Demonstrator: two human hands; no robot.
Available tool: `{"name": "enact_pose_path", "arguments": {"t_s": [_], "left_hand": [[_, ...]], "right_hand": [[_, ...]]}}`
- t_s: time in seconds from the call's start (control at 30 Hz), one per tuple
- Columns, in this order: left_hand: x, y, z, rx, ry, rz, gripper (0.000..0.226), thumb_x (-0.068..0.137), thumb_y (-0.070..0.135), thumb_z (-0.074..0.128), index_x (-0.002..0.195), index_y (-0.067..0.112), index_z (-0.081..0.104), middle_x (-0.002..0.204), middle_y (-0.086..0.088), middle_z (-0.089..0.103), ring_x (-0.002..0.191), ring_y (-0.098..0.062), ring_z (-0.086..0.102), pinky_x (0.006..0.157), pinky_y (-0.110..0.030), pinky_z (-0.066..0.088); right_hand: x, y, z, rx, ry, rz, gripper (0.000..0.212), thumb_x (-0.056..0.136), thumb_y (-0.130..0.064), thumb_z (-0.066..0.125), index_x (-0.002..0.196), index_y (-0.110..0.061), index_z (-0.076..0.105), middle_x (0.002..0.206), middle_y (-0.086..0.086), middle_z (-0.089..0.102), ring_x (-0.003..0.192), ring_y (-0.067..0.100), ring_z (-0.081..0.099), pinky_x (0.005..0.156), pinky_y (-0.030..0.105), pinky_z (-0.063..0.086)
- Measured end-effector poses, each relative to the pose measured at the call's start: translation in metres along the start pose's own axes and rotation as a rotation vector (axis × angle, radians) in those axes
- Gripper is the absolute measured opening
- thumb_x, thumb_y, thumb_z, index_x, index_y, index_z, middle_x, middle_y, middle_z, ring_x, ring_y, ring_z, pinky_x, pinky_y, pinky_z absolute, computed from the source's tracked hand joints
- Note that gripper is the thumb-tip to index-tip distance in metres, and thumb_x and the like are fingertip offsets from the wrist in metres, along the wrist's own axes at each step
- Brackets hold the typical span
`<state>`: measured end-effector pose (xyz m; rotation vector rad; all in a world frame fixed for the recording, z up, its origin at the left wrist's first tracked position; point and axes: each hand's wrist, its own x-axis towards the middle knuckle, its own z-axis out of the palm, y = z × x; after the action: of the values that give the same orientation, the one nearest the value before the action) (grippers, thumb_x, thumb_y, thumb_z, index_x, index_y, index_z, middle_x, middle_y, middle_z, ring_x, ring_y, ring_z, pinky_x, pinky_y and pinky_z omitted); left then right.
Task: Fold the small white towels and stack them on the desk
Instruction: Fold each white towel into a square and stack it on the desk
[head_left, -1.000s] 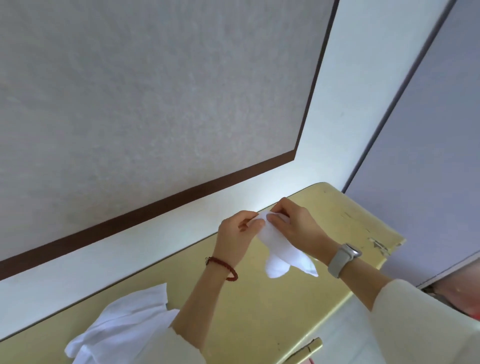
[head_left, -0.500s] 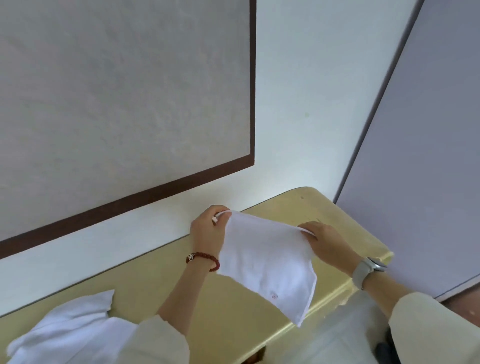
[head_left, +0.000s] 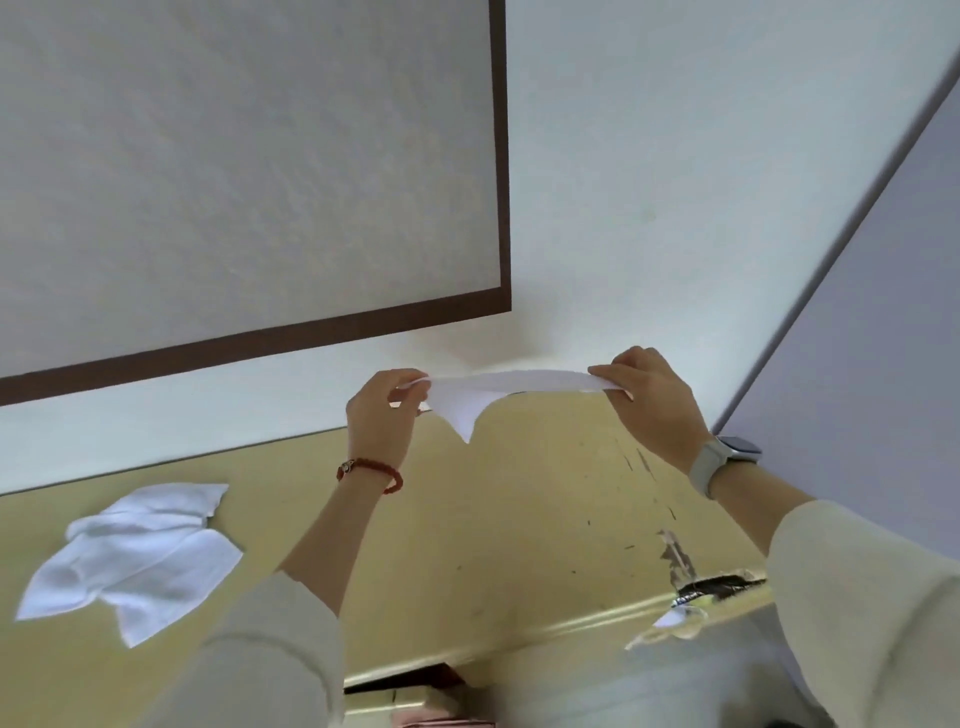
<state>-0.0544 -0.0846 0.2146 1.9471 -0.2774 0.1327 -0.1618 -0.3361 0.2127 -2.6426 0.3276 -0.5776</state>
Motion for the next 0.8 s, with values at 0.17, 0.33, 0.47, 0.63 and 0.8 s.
{"name": "enact_pose_path", "arguments": {"t_s": [0.17,0.33,0.47,0.63,0.8], "left_hand": [[-0.067,-0.068,0.013,0.171,-0.130,-0.053,0.009,0.081,0.005,0.066,0.083,0.014,0.069,0.086,0.002,0.065,0.074,-0.008,0.059,0.065,-0.004,0.044],[-0.132,-0.140,0.035,0.386,-0.484,-0.273,0.012,0.086,0.013,0.061,0.093,0.011,0.070,0.099,0.000,0.067,0.092,-0.015,0.061,0.081,-0.015,0.040],[-0.149,-0.168,0.046,0.545,-0.654,-0.369,0.019,0.090,0.022,0.052,0.099,0.017,0.069,0.094,0.003,0.067,0.090,-0.014,0.058,0.072,-0.019,0.035],[-0.134,-0.169,0.055,0.394,-0.552,-0.490,0.019,0.090,0.025,0.053,0.099,0.013,0.065,0.088,0.003,0.061,0.084,-0.013,0.052,0.073,-0.023,0.035],[-0.116,-0.160,0.077,0.274,-0.443,-0.490,0.012,0.093,0.021,0.047,0.087,0.012,0.053,0.066,0.006,0.044,0.062,-0.011,0.042,0.056,-0.021,0.033]], "right_hand": [[-0.063,0.042,0.049,-0.067,-0.173,-0.096,0.024,0.075,0.006,0.066,0.090,-0.010,0.074,0.079,0.008,0.064,0.082,0.032,0.060,0.058,0.027,0.044],[-0.154,0.084,0.105,-0.116,-0.564,0.092,0.024,0.089,-0.011,0.055,0.107,-0.018,0.070,0.101,0.004,0.065,0.108,0.025,0.052,0.084,0.032,0.041],[-0.188,0.096,0.124,-0.074,-0.678,0.279,0.027,0.094,-0.017,0.048,0.115,-0.016,0.064,0.114,0.004,0.062,0.115,0.021,0.044,0.092,0.028,0.034],[-0.176,0.096,0.123,0.029,-0.597,0.472,0.021,0.093,-0.020,0.049,0.105,-0.011,0.063,0.101,0.009,0.066,0.097,0.028,0.056,0.079,0.034,0.040],[-0.149,0.090,0.121,0.244,-0.413,0.525,0.011,0.094,-0.014,0.048,0.086,-0.010,0.054,0.061,0.001,0.049,0.057,0.019,0.045,0.052,0.019,0.031]]}}
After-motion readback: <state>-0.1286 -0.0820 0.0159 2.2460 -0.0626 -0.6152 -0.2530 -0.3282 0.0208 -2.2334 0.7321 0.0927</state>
